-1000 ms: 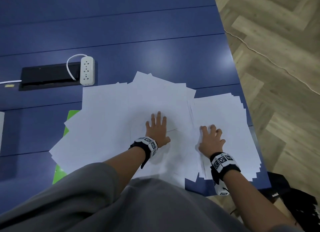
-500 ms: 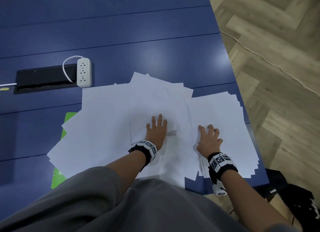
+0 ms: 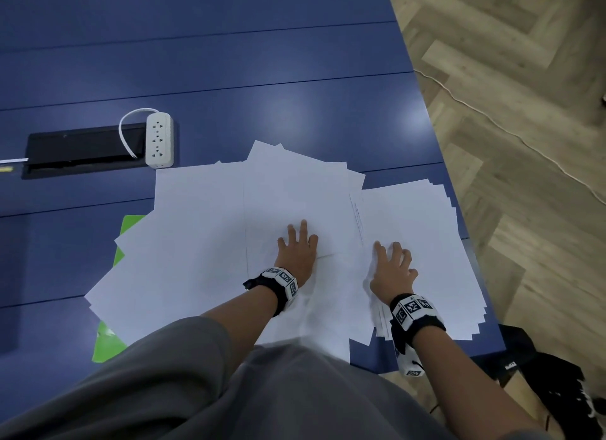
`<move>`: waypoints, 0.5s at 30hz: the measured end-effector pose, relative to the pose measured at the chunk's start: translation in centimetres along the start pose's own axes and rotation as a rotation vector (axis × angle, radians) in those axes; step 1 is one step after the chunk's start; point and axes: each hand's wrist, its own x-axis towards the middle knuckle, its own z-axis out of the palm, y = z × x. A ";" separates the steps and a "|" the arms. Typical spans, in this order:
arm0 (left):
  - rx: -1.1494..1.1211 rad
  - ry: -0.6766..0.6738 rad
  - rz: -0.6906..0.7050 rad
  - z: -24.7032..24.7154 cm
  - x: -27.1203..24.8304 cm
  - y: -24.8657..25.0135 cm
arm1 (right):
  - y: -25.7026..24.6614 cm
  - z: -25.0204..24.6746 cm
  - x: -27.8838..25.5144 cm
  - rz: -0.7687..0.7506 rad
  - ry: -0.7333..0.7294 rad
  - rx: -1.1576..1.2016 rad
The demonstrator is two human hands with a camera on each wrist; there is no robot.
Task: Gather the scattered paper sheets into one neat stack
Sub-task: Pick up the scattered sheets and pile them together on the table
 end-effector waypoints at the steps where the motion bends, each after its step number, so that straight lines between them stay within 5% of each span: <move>1: 0.011 -0.001 0.003 0.0 0.0 0.0 | 0.0 0.0 0.0 0.001 -0.001 0.000; 15: -0.052 0.050 0.049 0.7 -0.5 -1.0 | -0.4 0.0 -0.2 0.034 -0.020 -0.008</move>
